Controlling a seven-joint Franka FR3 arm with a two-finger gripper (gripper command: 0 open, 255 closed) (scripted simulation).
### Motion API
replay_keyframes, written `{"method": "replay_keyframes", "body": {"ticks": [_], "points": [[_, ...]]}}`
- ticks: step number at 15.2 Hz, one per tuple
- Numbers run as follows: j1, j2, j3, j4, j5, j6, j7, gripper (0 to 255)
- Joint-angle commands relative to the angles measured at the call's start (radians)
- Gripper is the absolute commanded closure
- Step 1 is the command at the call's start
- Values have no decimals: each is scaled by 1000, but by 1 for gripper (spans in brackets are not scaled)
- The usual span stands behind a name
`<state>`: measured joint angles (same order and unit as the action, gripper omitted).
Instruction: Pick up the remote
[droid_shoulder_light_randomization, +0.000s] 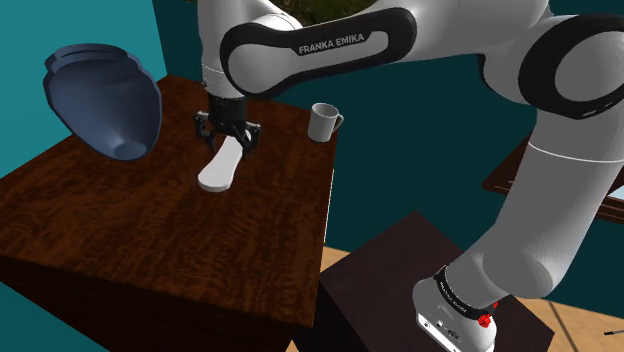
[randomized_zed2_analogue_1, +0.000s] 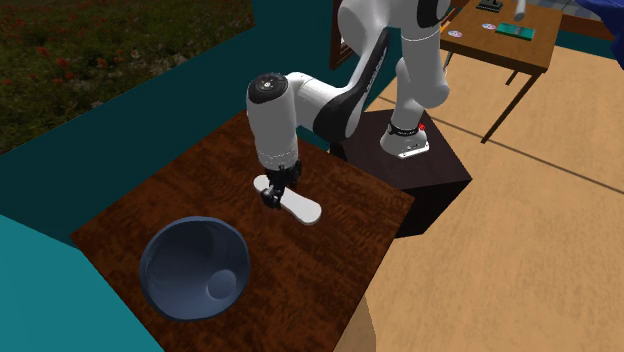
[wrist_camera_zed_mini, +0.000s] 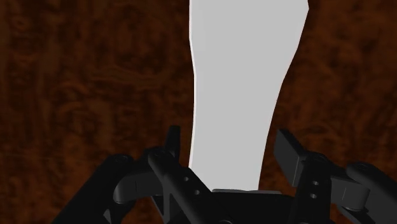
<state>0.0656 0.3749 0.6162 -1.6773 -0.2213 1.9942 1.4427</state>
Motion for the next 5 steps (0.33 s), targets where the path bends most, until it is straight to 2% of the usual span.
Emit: {"method": "replay_keyframes", "body": {"ticks": [1,5], "points": [[-2,-10,3,15,7,-23,-5,255],[-2,-17,6,35,13,-49,-8,255]]}}
